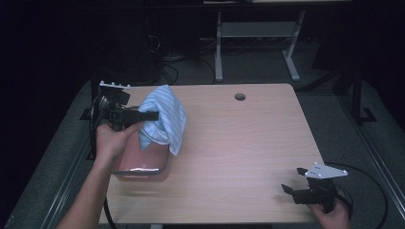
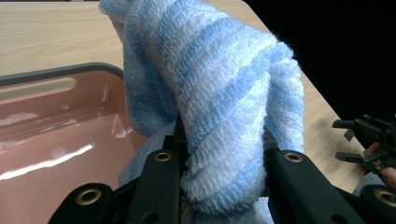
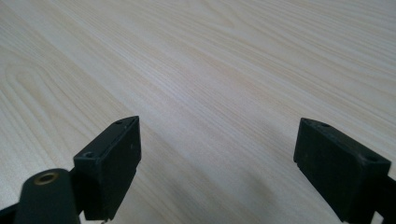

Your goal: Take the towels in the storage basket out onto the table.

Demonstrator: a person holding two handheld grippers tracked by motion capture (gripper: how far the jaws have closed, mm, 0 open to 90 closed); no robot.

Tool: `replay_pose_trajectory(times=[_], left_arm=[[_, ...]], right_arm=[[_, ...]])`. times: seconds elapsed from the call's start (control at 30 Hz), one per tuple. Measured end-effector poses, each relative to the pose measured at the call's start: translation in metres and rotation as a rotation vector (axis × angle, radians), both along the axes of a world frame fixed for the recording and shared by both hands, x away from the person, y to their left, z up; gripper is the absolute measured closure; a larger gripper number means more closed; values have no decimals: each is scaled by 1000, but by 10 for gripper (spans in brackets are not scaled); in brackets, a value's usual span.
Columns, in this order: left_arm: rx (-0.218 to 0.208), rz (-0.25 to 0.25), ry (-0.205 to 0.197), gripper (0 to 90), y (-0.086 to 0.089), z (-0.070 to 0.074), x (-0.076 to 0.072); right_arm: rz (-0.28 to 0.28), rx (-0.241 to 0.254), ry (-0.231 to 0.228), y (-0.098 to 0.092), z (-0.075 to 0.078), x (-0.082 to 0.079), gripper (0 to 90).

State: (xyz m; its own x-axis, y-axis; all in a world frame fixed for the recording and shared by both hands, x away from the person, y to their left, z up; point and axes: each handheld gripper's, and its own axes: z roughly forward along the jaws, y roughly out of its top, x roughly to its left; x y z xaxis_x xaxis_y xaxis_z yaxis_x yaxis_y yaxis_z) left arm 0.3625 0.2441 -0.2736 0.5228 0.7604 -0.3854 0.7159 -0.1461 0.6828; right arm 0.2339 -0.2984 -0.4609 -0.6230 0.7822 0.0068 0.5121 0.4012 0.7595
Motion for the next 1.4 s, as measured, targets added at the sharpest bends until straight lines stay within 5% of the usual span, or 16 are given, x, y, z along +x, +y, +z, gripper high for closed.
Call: replay_pose_trajectory(times=[1.4], left_arm=[[-2,-145,18,708,-86,-9,18]], right_arm=[[-24,4,-11,-7,3,-4,146]])
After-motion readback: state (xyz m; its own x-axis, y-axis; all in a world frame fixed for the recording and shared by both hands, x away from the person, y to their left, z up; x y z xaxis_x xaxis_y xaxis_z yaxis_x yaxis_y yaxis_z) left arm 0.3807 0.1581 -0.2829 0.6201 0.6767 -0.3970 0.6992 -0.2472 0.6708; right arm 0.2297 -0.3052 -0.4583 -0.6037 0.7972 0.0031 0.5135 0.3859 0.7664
